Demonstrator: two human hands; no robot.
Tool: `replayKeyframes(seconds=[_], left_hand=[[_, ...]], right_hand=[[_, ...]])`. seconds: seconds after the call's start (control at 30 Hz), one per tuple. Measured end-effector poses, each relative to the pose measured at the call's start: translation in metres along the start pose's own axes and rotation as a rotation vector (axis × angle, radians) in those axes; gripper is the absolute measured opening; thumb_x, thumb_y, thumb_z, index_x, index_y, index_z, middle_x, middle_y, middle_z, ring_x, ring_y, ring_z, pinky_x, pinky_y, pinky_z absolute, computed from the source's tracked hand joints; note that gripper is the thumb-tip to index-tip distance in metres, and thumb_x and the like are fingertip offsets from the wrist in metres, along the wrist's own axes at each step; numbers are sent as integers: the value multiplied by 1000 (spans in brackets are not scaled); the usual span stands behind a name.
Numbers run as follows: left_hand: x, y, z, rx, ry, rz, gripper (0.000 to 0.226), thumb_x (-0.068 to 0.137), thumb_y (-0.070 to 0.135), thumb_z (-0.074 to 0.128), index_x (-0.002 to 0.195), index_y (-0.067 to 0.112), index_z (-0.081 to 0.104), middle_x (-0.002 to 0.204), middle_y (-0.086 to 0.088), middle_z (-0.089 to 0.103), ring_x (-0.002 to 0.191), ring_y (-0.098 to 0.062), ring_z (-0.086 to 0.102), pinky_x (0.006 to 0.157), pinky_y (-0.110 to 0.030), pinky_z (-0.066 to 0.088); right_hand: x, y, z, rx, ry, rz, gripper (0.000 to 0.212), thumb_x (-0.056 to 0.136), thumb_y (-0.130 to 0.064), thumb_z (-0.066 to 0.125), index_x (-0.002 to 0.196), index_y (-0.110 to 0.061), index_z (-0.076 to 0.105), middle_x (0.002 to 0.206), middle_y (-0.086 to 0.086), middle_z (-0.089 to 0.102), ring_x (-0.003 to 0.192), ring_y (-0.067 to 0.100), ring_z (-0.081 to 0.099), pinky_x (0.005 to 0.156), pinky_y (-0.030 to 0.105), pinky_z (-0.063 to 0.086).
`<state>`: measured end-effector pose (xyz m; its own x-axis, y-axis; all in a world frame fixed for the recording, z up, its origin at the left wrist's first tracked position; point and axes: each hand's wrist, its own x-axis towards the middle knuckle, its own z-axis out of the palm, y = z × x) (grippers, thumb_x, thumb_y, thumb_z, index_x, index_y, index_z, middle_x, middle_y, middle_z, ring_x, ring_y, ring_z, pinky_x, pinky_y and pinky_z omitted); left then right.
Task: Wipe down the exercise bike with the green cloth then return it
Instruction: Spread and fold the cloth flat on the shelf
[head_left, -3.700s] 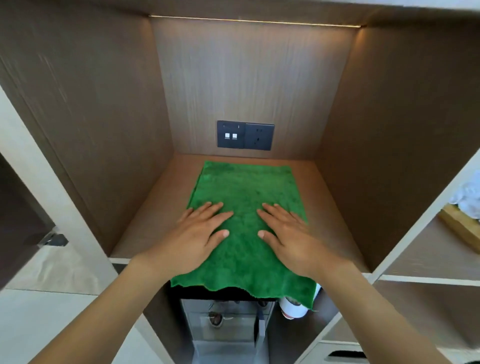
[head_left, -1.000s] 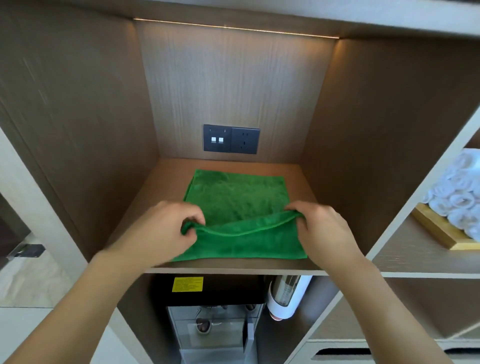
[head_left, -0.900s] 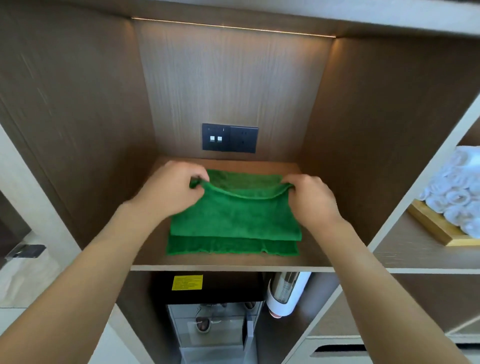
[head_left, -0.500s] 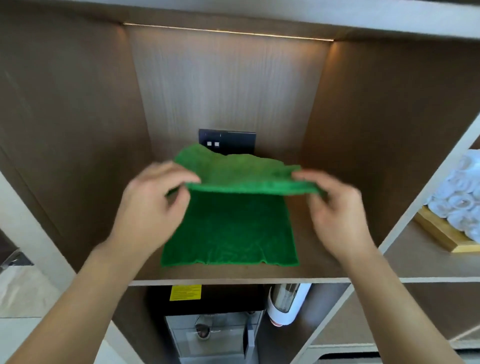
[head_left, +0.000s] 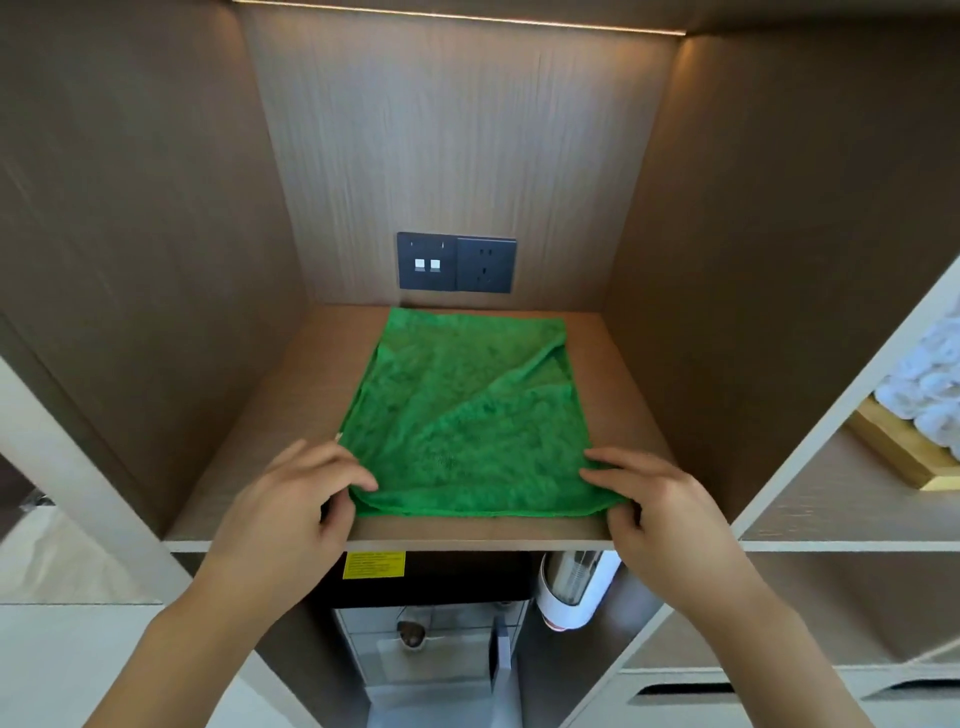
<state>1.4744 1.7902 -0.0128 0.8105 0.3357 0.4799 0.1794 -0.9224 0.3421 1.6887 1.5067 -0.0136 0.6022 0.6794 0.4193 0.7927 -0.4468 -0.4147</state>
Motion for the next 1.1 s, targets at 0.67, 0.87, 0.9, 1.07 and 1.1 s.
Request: replayKeyframes(seconds=[0.67,0.87,0.9,1.07,1.1], left_hand=[[95,-21,58,213,-521,-231,83,95,82,11,167,40,5,177,8,-2,164,-15,-2,131,-52,5],[71,0,41,186,-538,-179,77,99,75,17,167,41,3,177,12,-6,163,-13,-6,131,-49,3],[64,2,39,184,-536,-159,78,98,76,15,167,42,2,176,13,-6,163,-11,-6,131,-48,3],[56,11,36,191,-498,-176,74,101,72,20,167,42,5,176,15,-2,163,-10,-4,132,-46,4],[57,13,34,184,-487,-179,73,102,70,24,167,41,8,176,14,0,163,-11,-2,132,-46,5]], right_hand=[[13,-30,26,-257,-445,115,92,95,-78,5,169,-25,-5,176,-6,-15,162,11,-15,132,36,-3],[-4,-42,-5,-367,-333,103,73,101,-70,26,147,-22,55,155,-1,49,144,22,45,112,45,42],[6,-41,-8,-298,-252,104,55,103,-60,38,122,-19,69,128,1,62,122,27,60,97,45,49],[97,-23,3,-108,-20,123,15,100,-10,60,105,-8,74,113,12,63,99,36,65,85,46,54],[117,-22,10,-134,-59,137,16,100,-10,59,108,-9,74,117,14,64,107,37,64,89,45,54]])
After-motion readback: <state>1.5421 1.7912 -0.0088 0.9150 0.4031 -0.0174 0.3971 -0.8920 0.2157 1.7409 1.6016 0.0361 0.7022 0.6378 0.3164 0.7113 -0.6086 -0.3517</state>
